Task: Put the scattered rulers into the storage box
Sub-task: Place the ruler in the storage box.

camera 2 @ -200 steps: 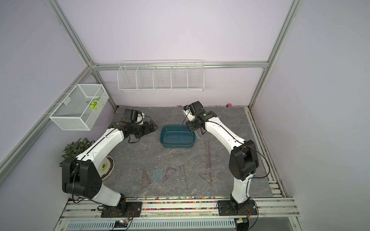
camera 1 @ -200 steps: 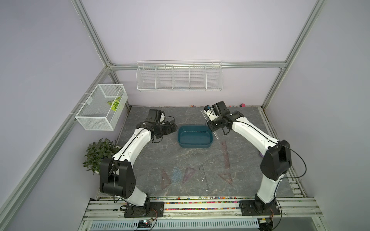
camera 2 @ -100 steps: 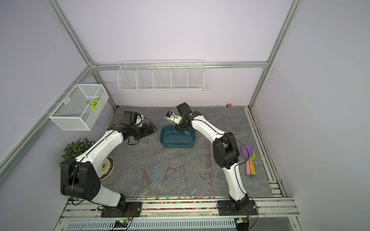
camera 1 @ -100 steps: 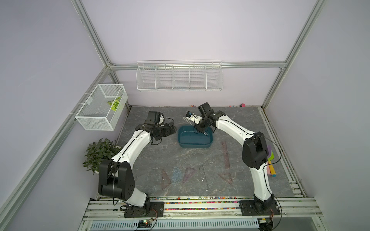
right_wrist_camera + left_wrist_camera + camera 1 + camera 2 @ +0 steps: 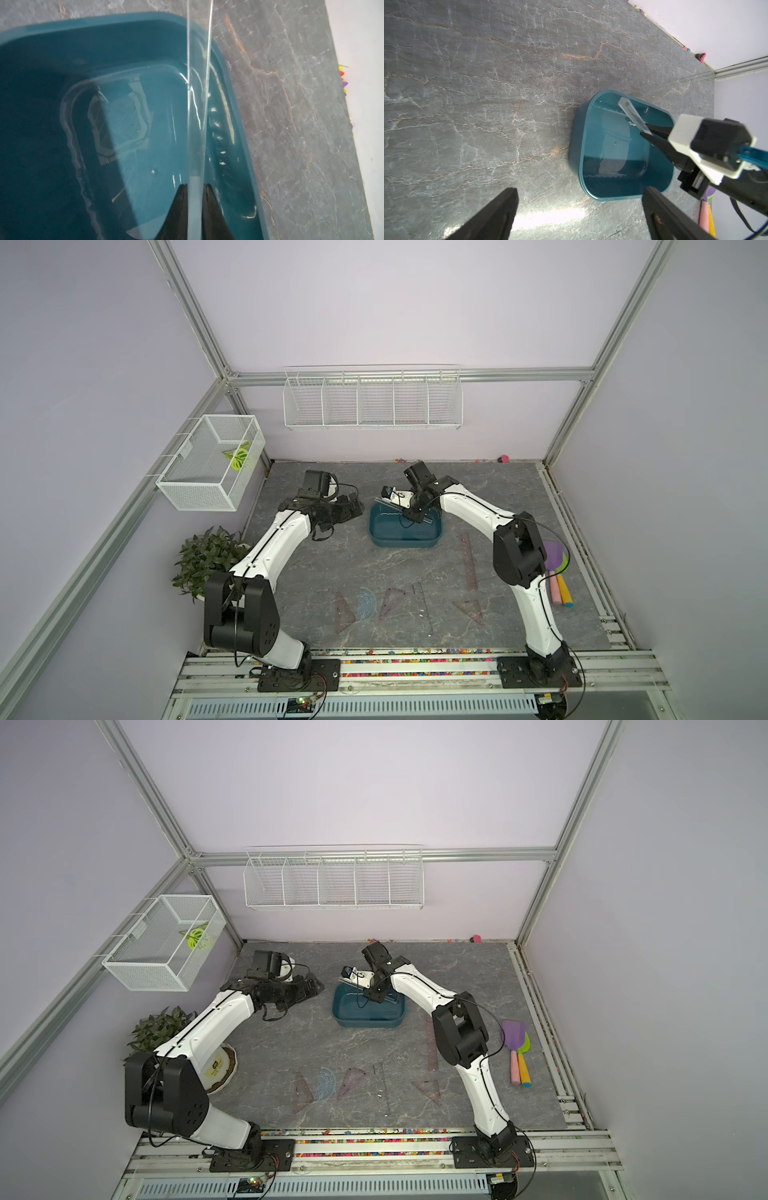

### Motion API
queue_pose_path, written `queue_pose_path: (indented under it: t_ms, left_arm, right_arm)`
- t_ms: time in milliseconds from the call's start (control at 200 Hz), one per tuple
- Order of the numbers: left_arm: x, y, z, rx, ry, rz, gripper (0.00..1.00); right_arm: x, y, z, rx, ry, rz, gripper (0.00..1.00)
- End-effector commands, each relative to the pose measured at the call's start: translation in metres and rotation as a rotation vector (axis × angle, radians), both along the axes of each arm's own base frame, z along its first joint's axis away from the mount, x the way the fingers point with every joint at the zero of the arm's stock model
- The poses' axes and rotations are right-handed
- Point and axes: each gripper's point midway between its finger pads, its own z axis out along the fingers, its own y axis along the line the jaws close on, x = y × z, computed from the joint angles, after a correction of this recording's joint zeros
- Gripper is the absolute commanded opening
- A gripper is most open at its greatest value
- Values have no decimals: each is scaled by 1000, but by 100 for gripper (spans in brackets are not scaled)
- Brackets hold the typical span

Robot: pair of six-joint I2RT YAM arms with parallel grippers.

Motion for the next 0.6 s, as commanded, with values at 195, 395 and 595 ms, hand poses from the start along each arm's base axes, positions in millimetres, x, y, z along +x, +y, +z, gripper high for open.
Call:
queue_pose_path:
  t_ms: [195,395,595]
  left_arm:
    - [2,3,-7,-2,14,7,99]
    - [2,2,-8,-5,16,5,98]
    - [4,3,-9,-5,16,6,98]
  right_arm:
    - [-15,-4,-27,-71,-25,133,22]
    - [-11,-4,-37,-94,-22,134,23]
    - [-7,4,-3,-22,-53,68,24]
